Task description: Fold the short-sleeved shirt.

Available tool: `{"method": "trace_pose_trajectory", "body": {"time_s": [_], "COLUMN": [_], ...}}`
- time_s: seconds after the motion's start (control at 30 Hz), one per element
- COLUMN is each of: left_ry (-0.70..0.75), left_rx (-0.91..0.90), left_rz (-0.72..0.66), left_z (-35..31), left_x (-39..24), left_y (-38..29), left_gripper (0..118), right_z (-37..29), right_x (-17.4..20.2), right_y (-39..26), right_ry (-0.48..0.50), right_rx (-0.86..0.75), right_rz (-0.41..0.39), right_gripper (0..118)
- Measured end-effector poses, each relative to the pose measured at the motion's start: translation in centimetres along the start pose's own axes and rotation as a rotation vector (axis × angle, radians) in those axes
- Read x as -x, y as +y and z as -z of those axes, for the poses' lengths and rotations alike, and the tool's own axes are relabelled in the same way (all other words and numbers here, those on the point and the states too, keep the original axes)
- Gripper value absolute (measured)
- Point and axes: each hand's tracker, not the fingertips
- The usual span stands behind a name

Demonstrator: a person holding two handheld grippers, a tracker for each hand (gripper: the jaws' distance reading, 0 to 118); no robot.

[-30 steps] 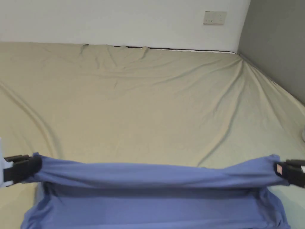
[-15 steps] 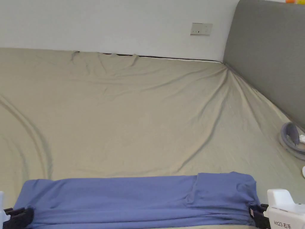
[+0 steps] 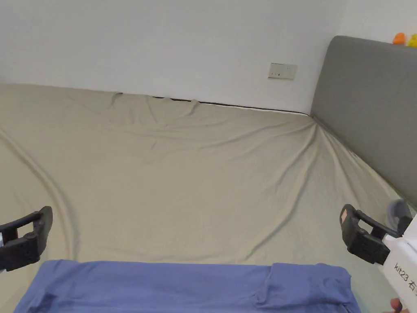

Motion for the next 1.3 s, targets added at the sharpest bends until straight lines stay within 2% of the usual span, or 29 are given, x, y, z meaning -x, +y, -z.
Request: {"method": "trace_pose_trajectory", "body": {"time_s": [0.03,0.07,0.1,0.17,0.2,0.23,0.27,0.3,0.37,0.43,0.5,0.53,0.57,0.67,0.77,0.8,0.83,0.9,0.93,1.0,1.13,1.2,1.23,1.3], "left_ry": [0.036,0.043,0.019,0.013,0.007,-0.043,-0.065,-0.067,-0.079,-0.089,-0.112,-0.144,-0.172,-0.243,-0.475,-0.507,-0.525,-0.453,-0.467,-0.520,-0.609,-0.647,-0.739,-0.843], "left_rx": [-0.001,0.013,0.018,0.016,0.051,0.133,0.137,0.138,0.162,0.200,0.273,0.315,0.355,0.463,0.630,0.673,0.713,0.675,0.691,0.726,0.849,0.889,0.768,0.900], "left_rz": [0.037,0.083,0.132,0.113,0.114,0.087,0.041,0.013,0.023,-0.016,0.005,-0.001,-0.044,-0.288,-0.470,-0.539,-0.582,-0.581,-0.590,-0.686,-0.887,-0.832,-0.804,-0.830], "left_z": [-0.1,0.1,0.3,0.7,1.3,2.0,2.3,2.5,2.9,3.3,4.2,4.7,5.2,7.5,10.4,11.4,12.2,12.6,13.1,14.3,16.8,17.7,17.6,19.0], "left_x": [-0.7,-1.2,-1.7,-1.9,-1.9,-1.8,-1.4,-1.2,-0.8,-0.1,0.2,0.5,1.1,5.6,11.0,12.9,14.5,15.9,17.0,19.1,19.6,17.7,17.0,14.5], "left_y": [-0.3,-0.7,-1.5,-2.8,-3.1,-3.5,-3.8,-4.1,-4.1,-4.4,-5.4,-5.9,-6.0,-6.7,-8.1,-8.9,-9.7,-10.6,-11.3,-12.7,-16.3,-17.1,-16.6,-17.3], "left_gripper": [49,23,0,0,0,0,0,0,0,0,0,0,0,0,0,13,38,102,116,118,118,118,118,118], "right_z": [-0.3,-0.4,-0.2,-0.6,-0.3,0.1,0.4,0.3,0.5,0.6,0.6,0.6,0.9,0.9,0.7,0.9,1.1,1.5,1.5,1.6,1.9,2.2,2.2,2.5], "right_x": [0.9,1.9,2.6,2.4,2.6,2.8,3.0,3.0,3.2,3.2,3.2,3.1,2.9,2.6,3.1,3.1,3.1,3.3,3.5,3.9,4.5,4.9,5.1,5.3], "right_y": [-0.5,-0.9,-1.6,-3.2,-3.7,-4.1,-4.4,-4.5,-4.4,-4.5,-4.8,-5.2,-5.5,-5.9,-5.9,-6.0,-6.2,-6.5,-6.7,-7.1,-7.7,-8.0,-8.2,-8.4], "right_ry": [0.009,-0.017,-0.003,0.105,0.134,0.149,0.159,0.160,0.177,0.184,0.217,0.229,0.233,0.256,0.265,0.271,0.276,0.279,0.274,0.266,0.273,0.268,0.257,0.251], "right_rx": [-0.060,-0.048,-0.045,-0.031,0.041,0.121,0.171,0.166,0.131,0.171,0.154,0.217,0.232,0.256,0.282,0.297,0.329,0.350,0.355,0.375,0.415,0.430,0.435,0.448], "right_rz": [-0.078,-0.127,-0.211,-0.112,-0.079,-0.090,-0.078,-0.057,-0.107,-0.088,-0.129,-0.093,-0.092,-0.093,-0.074,-0.055,-0.023,-0.020,-0.025,-0.048,-0.044,-0.046,-0.052,-0.062], "right_gripper": [59,24,0,0,0,0,0,0,0,0,0,0,0,0,0,0,0,0,0,0,0,0,0,0]}}
